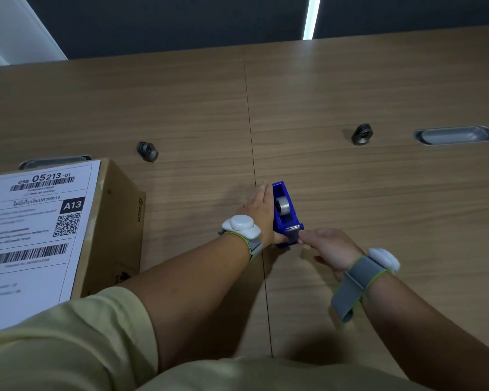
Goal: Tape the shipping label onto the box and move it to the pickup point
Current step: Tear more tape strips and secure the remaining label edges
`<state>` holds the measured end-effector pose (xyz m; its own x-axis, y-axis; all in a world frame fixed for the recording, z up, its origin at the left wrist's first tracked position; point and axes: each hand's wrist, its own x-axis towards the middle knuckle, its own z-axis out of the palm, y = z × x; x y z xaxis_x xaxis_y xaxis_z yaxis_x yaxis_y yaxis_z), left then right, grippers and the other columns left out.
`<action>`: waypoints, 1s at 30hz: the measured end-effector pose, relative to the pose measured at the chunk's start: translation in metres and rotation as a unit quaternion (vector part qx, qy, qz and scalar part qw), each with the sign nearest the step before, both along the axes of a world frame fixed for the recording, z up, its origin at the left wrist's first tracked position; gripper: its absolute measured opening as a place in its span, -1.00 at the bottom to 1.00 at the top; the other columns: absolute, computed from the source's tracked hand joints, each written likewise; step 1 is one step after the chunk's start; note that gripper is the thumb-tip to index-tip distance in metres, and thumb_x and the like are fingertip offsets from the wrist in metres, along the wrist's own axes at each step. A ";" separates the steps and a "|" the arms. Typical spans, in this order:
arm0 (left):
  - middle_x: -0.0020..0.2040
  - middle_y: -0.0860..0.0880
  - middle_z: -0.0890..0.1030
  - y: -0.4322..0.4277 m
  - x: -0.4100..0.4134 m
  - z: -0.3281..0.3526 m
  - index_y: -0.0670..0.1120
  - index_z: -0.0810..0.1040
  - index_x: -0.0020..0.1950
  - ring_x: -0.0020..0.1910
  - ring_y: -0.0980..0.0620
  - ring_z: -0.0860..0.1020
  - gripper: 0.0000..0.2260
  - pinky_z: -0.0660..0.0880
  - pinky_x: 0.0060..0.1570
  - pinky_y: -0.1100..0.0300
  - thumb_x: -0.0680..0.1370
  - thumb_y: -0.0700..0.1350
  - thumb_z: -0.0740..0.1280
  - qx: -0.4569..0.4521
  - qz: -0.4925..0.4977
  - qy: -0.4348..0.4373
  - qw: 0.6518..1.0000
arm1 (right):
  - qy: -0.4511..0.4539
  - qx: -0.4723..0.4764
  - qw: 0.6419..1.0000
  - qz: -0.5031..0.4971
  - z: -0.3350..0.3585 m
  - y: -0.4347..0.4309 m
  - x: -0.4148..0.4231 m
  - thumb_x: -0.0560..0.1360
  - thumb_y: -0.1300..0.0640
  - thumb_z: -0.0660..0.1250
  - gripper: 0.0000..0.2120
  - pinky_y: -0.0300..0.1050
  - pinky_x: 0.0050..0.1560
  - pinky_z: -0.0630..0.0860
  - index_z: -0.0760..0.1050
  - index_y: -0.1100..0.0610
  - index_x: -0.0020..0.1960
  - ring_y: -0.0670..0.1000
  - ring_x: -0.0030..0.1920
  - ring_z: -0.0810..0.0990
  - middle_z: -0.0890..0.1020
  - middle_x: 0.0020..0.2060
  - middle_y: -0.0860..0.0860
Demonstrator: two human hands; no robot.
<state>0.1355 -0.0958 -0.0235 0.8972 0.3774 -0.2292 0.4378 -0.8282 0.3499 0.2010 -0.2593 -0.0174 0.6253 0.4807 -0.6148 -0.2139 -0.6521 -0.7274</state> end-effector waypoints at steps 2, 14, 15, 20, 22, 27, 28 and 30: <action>0.58 -0.07 -0.05 0.001 0.000 0.000 -0.14 -0.12 0.56 0.51 -0.12 0.16 0.13 0.29 0.40 -0.02 0.26 0.20 0.53 0.005 -0.003 -0.001 1.000 | 0.010 -0.004 1.000 -0.003 -0.002 -0.004 -0.004 0.50 -0.06 0.31 -0.77 0.15 0.18 0.49 0.62 0.07 -0.16 0.17 0.05 0.59 0.66 -0.03 0.16; 0.58 -0.03 -0.19 0.014 -0.007 -0.004 -0.08 -0.15 0.56 0.55 -0.12 0.04 0.08 0.17 0.46 0.01 0.31 0.05 0.54 -0.049 -0.014 0.016 0.999 | -0.032 0.035 0.994 -0.102 -0.045 -0.027 -0.036 0.48 0.05 0.36 -0.72 -0.18 -0.32 0.37 0.54 0.20 -0.32 0.03 -0.34 0.47 0.58 -0.35 0.13; 0.59 -0.03 -0.15 0.013 -0.014 -0.001 -0.05 -0.10 0.56 0.54 -0.12 0.09 -0.02 0.20 0.43 0.06 0.37 -0.02 0.50 -0.059 -0.010 -0.006 0.998 | 0.003 0.069 0.992 -0.110 -0.038 -0.028 -0.040 0.51 0.10 0.33 -0.74 -0.18 -0.34 0.38 0.54 0.21 -0.30 0.02 -0.36 0.45 0.56 -0.34 0.16; 0.30 -0.09 0.52 -0.002 -0.047 0.021 -0.09 0.44 0.36 0.19 -0.04 0.53 -0.65 0.43 0.13 0.25 0.57 -0.09 0.28 -0.258 0.129 -0.043 0.957 | 0.061 0.142 0.984 -0.085 -0.011 -0.021 -0.062 0.48 0.22 0.36 -0.82 -0.15 -0.38 0.37 0.57 0.16 -0.29 0.05 -0.41 0.47 0.54 -0.34 0.22; 0.06 -0.08 0.66 -0.007 -0.065 0.032 -0.12 0.57 0.15 -0.17 0.02 0.59 -0.73 0.48 -0.19 0.30 0.60 0.02 0.23 -0.415 0.208 -0.031 0.885 | 0.061 0.158 0.983 -0.075 0.001 -0.010 -0.076 0.48 0.31 0.34 -0.82 -0.27 -0.49 0.38 0.55 0.17 -0.28 -0.04 -0.49 0.45 0.57 -0.42 0.10; -0.21 0.07 0.63 0.006 -0.103 0.050 -0.03 0.60 -0.08 -0.36 0.09 0.53 -0.65 0.45 -0.27 0.23 0.51 0.24 0.27 -0.466 0.232 0.001 0.854 | 0.029 0.176 0.984 -0.016 0.019 0.020 -0.107 0.48 0.33 0.35 -0.85 -0.41 -0.54 0.32 0.53 0.17 -0.25 -0.22 -0.58 0.40 0.57 -0.52 -0.08; -0.21 0.07 0.63 0.012 -0.111 0.053 -0.03 0.60 -0.08 -0.37 0.10 0.53 -0.68 0.45 -0.30 0.24 0.49 0.22 0.31 -0.457 0.229 -0.008 0.860 | 0.023 0.174 0.985 -0.005 0.023 0.027 -0.115 0.48 0.31 0.35 -0.86 -0.42 -0.52 0.32 0.54 0.16 -0.24 -0.23 -0.57 0.41 0.57 -0.51 -0.09; -0.23 0.07 0.62 0.026 -0.129 0.058 -0.02 0.59 -0.13 -0.39 0.13 0.51 -0.78 0.44 -0.37 0.27 0.46 0.13 0.40 -0.437 0.218 -0.028 0.872 | 0.016 0.167 0.986 0.008 0.031 0.039 -0.131 0.48 0.30 0.36 -0.88 -0.42 -0.48 0.33 0.55 0.17 -0.22 -0.23 -0.54 0.41 0.57 -0.52 -0.11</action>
